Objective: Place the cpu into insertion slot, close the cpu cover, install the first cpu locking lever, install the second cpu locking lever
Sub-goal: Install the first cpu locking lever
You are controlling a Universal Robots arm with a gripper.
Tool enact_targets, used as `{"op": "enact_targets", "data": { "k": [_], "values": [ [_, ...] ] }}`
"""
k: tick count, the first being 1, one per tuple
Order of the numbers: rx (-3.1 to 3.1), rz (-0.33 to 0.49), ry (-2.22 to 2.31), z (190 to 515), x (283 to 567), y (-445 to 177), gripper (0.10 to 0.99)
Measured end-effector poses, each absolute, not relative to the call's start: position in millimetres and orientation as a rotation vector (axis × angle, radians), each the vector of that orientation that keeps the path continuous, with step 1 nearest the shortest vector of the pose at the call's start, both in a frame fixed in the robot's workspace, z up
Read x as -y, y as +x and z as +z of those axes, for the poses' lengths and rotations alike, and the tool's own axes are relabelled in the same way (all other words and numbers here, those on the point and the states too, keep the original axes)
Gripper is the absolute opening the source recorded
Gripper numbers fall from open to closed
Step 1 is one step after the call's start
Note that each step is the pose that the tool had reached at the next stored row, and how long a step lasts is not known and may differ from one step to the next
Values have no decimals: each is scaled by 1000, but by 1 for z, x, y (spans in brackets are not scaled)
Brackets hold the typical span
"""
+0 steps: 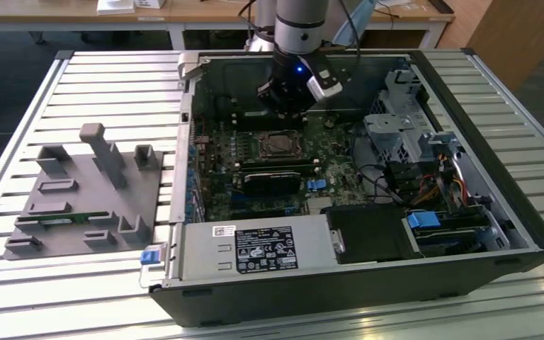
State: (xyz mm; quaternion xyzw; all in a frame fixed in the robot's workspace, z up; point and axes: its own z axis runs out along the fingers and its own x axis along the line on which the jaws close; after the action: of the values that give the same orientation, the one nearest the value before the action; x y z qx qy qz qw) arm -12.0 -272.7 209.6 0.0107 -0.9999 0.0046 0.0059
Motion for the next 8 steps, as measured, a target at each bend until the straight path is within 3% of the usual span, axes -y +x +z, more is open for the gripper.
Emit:
{"op": "enact_targets", "data": {
  "k": [8],
  "values": [
    [3130, 14, 34, 212, 273, -12, 106]
  ]
}}
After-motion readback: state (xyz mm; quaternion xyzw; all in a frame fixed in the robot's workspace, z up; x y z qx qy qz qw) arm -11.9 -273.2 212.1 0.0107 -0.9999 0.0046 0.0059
